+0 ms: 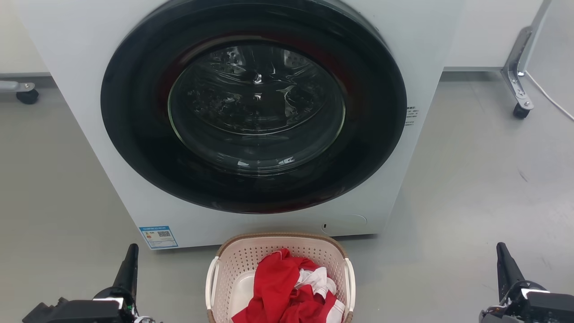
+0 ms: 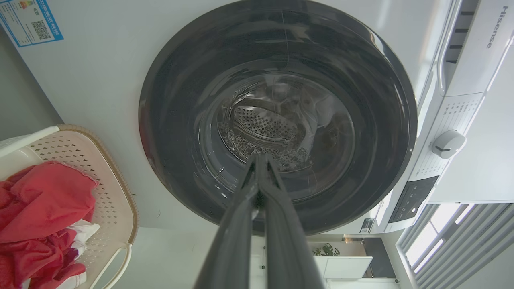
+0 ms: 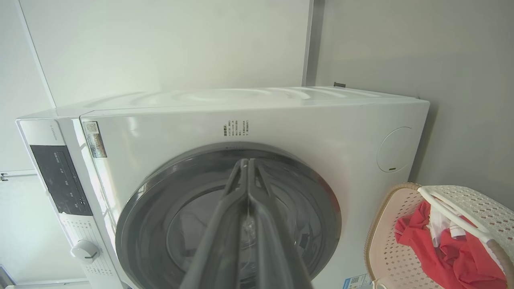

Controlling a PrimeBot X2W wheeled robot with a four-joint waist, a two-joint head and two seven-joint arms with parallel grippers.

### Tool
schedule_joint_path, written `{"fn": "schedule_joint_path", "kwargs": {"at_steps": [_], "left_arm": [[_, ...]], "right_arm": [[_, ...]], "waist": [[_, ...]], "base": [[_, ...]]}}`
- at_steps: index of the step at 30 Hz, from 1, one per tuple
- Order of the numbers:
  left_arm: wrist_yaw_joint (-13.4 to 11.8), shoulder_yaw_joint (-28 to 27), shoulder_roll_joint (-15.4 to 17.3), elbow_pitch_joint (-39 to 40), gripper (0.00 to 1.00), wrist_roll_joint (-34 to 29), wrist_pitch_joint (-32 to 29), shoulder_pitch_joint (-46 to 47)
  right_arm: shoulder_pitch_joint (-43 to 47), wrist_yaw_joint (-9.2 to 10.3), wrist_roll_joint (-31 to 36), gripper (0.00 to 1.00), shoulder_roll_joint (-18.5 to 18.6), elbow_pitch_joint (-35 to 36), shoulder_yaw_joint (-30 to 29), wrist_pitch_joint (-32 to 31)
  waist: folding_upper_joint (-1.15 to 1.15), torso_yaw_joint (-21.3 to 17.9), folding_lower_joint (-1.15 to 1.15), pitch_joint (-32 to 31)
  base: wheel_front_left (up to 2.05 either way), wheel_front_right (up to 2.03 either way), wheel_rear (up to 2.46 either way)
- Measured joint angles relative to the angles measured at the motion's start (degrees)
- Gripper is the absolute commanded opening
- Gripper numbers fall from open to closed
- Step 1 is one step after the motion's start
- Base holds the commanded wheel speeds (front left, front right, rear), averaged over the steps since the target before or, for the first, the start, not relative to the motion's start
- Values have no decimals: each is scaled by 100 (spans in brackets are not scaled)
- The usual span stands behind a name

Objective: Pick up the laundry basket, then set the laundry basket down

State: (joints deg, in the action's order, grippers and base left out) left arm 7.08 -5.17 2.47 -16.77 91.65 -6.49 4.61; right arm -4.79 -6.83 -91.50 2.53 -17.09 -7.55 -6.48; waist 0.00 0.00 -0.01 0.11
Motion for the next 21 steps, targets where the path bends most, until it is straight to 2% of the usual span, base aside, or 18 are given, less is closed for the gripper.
{"fn": "schedule_joint_path", "kwargs": {"at_steps": [21], "left_arm": [[0, -1, -5, -2, 0, 5, 0, 0]], "right_arm": [[-49, 0, 0, 0, -1, -1, -2, 0]], "waist": [[0, 0, 0, -1]], "base": [[0, 0, 0]]}}
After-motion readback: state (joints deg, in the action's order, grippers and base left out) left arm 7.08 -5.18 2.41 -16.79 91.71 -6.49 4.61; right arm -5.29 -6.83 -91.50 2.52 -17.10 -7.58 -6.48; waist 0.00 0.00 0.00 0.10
